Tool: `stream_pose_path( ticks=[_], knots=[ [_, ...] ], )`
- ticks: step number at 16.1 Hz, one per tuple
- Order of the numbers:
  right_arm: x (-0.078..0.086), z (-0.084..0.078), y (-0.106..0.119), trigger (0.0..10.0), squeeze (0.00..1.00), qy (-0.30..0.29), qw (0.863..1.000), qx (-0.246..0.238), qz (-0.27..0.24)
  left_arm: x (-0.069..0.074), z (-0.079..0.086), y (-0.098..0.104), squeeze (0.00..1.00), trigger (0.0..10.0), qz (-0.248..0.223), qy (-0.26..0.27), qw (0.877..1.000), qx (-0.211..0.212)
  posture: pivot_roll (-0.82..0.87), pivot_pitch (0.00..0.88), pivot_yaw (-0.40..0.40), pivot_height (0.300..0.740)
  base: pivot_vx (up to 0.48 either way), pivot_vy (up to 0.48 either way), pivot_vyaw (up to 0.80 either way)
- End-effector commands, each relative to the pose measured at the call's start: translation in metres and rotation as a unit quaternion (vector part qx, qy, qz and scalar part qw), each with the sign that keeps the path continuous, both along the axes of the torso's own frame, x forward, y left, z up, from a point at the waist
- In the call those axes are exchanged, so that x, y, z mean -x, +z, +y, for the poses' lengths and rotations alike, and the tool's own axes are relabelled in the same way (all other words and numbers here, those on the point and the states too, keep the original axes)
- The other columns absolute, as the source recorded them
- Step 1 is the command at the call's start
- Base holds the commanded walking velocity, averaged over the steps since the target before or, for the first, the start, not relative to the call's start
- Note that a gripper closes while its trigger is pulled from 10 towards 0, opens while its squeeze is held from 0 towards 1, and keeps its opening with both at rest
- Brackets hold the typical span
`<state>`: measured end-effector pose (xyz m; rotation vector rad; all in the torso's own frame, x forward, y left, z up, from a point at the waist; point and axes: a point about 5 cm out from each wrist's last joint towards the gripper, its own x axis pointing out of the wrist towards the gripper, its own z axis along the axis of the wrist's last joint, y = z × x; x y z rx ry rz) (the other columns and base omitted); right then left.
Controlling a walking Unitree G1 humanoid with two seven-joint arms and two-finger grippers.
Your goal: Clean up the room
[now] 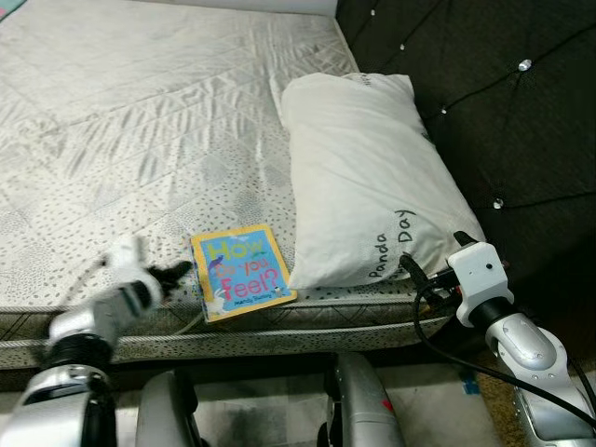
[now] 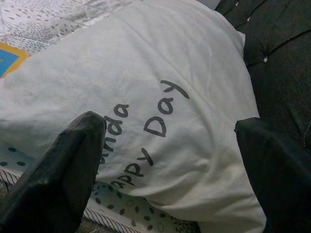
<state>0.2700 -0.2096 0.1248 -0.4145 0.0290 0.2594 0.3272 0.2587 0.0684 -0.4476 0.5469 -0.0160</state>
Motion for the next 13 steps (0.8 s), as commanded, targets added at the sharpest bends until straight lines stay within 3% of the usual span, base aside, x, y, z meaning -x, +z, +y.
stream_pose_path(
  ticks=[1, 2, 4, 5, 6, 8, 10, 13],
  knots=[
    [0.0, -0.005, 0.002, 10.0, 0.0, -0.011, 1.0, 0.0, -0.003, 0.001, 0.003, -0.002, 1.0, 10.0, 0.006, 0.01, 1.0, -0.016, -0.28, 0.112, -0.119, 0.572, 0.0, 0.0, 0.0],
    [0.0, -0.005, 0.002, 10.0, 0.0, -0.011, 1.0, -0.001, -0.003, -0.001, 0.004, 0.0, 1.0, 10.0, 0.0, 0.012, 0.999, -0.032, -0.28, 0.112, -0.119, 0.572, 0.0, 0.0, 0.0],
    [-0.001, -0.003, 0.001, 10.0, 0.0, -0.011, 1.0, -0.002, -0.004, -0.008, -0.009, 0.008, 1.0, 10.0, -0.03, 0.001, 0.998, -0.046, -0.27, 0.111, -0.117, 0.572, 0.0, 0.0, 0.0],
    [-0.002, -0.001, 0.001, 10.0, 0.0, -0.01, 1.0, -0.004, -0.004, -0.014, -0.032, 0.014, 1.0, 10.0, -0.062, -0.027, 0.997, -0.044, -0.26, 0.109, -0.116, 0.572, 0.0, 0.0, 0.0],
    [-0.002, -0.001, 0.0, 10.0, 0.0, -0.01, 1.0, -0.005, -0.004, -0.014, -0.04, 0.015, 1.0, 10.0, -0.069, -0.039, 0.996, -0.05, -0.26, 0.109, -0.116, 0.572, 0.0, 0.0, 0.0],
    [-0.002, 0.001, 0.0, 10.0, 0.0, -0.008, 1.0, -0.008, -0.004, -0.008, -0.069, 0.015, 1.0, 10.0, -0.093, -0.066, 0.992, -0.058, -0.26, 0.108, -0.11, 0.572, 0.0, 0.0, 0.0],
    [-0.003, 0.002, -0.001, 10.0, 0.0, -0.008, 1.0, -0.012, -0.004, 0.008, -0.098, 0.009, 1.0, 10.0, -0.106, -0.082, 0.989, -0.06, -0.25, 0.108, -0.105, 0.572, 0.0, 0.0, 0.0],
    [-0.004, 0.005, -0.002, 10.0, 0.0, -0.007, 1.0, -0.016, -0.004, 0.023, -0.119, -0.005, 1.0, 10.0, -0.086, -0.123, 0.986, -0.074, -0.25, 0.108, -0.105, 0.572, 0.0, 0.0, 0.0]
  ],
)
